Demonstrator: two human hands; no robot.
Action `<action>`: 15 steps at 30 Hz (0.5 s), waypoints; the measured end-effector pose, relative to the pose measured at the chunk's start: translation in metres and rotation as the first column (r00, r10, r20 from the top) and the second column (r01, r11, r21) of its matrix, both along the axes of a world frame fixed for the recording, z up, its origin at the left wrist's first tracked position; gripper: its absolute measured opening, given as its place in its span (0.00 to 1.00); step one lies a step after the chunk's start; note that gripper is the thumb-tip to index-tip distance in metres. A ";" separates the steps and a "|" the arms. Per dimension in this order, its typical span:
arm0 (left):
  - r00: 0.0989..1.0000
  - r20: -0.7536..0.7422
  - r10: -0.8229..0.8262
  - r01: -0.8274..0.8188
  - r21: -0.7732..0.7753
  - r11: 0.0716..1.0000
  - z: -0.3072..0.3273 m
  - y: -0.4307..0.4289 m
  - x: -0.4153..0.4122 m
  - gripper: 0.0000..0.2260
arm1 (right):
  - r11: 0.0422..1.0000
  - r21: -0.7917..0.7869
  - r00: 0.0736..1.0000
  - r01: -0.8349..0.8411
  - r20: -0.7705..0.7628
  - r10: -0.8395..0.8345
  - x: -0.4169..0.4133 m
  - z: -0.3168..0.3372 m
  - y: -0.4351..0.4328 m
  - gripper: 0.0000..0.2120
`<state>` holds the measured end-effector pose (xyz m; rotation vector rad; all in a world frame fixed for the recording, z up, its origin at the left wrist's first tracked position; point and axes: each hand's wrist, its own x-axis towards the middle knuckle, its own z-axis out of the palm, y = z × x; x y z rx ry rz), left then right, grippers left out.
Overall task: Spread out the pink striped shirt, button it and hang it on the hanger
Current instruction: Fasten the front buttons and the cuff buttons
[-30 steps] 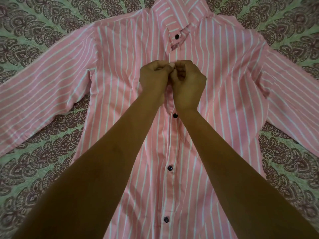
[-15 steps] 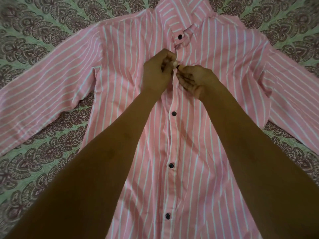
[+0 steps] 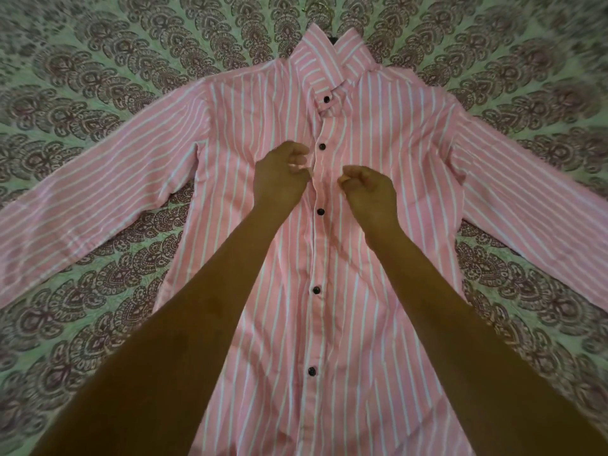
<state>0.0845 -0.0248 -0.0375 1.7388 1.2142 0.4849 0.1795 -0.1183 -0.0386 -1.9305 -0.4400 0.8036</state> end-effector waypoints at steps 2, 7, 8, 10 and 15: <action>0.999 -0.023 -0.027 0.027 0.042 0.999 0.012 -0.020 -0.014 0.12 | 1.000 -0.011 0.999 -0.008 0.051 0.009 -0.012 0.010 -0.025 0.12; 0.994 -0.024 -0.109 0.109 0.032 0.993 0.047 -0.080 -0.055 0.18 | 0.999 -0.018 0.989 0.039 0.146 -0.036 -0.045 0.049 -0.094 0.15; 0.991 -0.022 -0.135 0.136 0.024 0.990 0.058 -0.094 -0.062 0.19 | 0.998 -0.017 0.988 0.061 0.141 -0.058 -0.050 0.063 -0.110 0.15; 0.978 -0.041 -0.202 0.204 0.033 0.979 0.082 -0.124 -0.073 0.20 | 0.995 -0.029 0.984 0.095 0.153 -0.090 -0.056 0.089 -0.144 0.14; 0.937 -0.106 -0.334 0.343 0.085 0.936 0.117 -0.183 -0.068 0.20 | 0.988 -0.100 0.973 0.120 0.208 -0.097 -0.052 0.122 -0.220 0.17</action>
